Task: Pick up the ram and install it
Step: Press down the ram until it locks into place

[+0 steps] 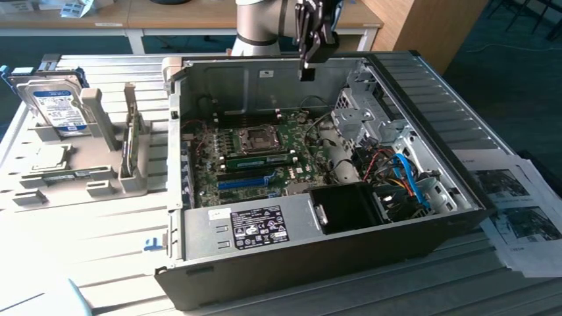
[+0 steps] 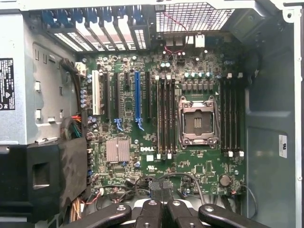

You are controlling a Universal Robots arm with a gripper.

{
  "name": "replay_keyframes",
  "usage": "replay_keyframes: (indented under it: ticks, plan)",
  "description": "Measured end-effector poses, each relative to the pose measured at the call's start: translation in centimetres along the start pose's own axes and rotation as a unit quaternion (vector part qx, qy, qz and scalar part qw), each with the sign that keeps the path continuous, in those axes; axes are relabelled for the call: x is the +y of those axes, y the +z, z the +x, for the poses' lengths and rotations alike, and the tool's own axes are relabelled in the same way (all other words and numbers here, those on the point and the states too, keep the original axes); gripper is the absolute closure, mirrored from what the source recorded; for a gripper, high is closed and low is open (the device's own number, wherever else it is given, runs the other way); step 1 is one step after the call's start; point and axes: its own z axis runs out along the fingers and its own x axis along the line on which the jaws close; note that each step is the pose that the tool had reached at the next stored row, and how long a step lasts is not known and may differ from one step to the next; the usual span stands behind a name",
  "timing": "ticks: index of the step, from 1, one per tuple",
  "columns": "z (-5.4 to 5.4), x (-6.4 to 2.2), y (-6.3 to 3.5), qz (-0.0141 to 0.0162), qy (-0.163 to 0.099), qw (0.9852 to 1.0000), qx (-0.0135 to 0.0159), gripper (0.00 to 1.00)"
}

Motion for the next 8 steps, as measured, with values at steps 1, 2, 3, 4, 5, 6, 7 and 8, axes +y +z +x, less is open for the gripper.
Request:
replay_keyframes:
  ticks: [1,2,3,4,5,6,7,8]
  plan:
    - [0.0,0.0,0.06,0.0,0.0,1.0,0.0,0.9]
    - [0.0,0.0,0.11,0.0,0.0,1.0,0.0,0.9]
    - [-0.01,0.0,0.18,0.0,0.0,1.0,0.0,0.9]
    - [-0.01,0.01,0.24,0.0,0.0,1.0,0.0,0.9]
    - [-0.01,0.0,0.31,0.0,0.0,1.0,0.0,0.9]
    - [-0.02,0.01,0.38,0.0,0.0,1.0,0.0,0.9]
    - [-0.02,0.01,0.46,0.0,0.0,1.0,0.0,0.9]
    - [-0.02,0.01,0.53,0.0,0.0,1.0,0.0,0.9]
